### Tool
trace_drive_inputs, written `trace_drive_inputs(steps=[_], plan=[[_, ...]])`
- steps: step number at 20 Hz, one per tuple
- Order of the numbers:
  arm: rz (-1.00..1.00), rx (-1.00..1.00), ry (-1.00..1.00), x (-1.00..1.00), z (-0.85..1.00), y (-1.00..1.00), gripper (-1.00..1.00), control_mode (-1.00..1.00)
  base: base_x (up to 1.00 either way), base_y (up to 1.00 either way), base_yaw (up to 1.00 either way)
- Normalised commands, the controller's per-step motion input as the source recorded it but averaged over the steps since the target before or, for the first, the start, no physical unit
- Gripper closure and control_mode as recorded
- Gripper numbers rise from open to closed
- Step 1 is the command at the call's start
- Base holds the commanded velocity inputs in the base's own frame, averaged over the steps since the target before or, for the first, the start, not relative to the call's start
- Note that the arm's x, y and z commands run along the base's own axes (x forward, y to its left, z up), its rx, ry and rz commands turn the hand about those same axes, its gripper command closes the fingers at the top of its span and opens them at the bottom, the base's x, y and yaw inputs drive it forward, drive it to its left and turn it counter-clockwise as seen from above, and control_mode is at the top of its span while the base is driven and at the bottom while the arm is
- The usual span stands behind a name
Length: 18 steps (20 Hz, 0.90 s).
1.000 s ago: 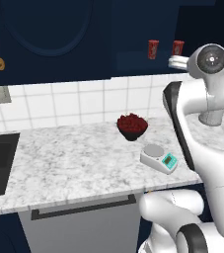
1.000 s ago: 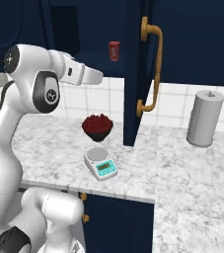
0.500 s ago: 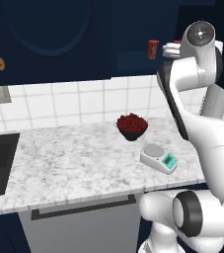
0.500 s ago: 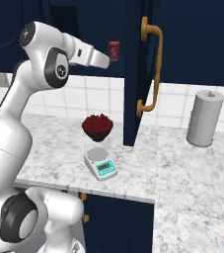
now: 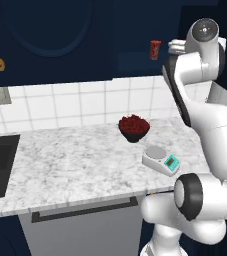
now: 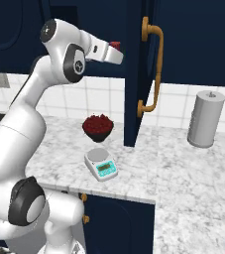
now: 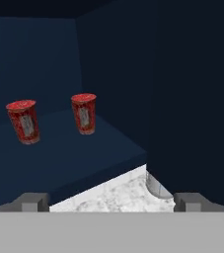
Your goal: Pick the yogurt and place it on the digital scale for weighing, and close the cabinet.
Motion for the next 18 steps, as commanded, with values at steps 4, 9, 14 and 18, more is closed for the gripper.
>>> trace_drive_inputs(steps=[4,9,14,18], plan=[[0.0,0.0,0.0,0.51,-0.02,-0.12,-1.0,-1.0,0.0,0.0,0.0],[0.0,0.0,0.0,0.48,-0.04,-0.12,-1.0,-1.0,0.0,0.0,0.0],[0.0,0.0,0.01,0.52,-0.13,-0.01,-1.0,-1.0,0.0,0.0,0.0],[0.0,0.0,0.0,0.38,-0.05,-0.24,-1.0,-1.0,0.0,0.0,0.0]])
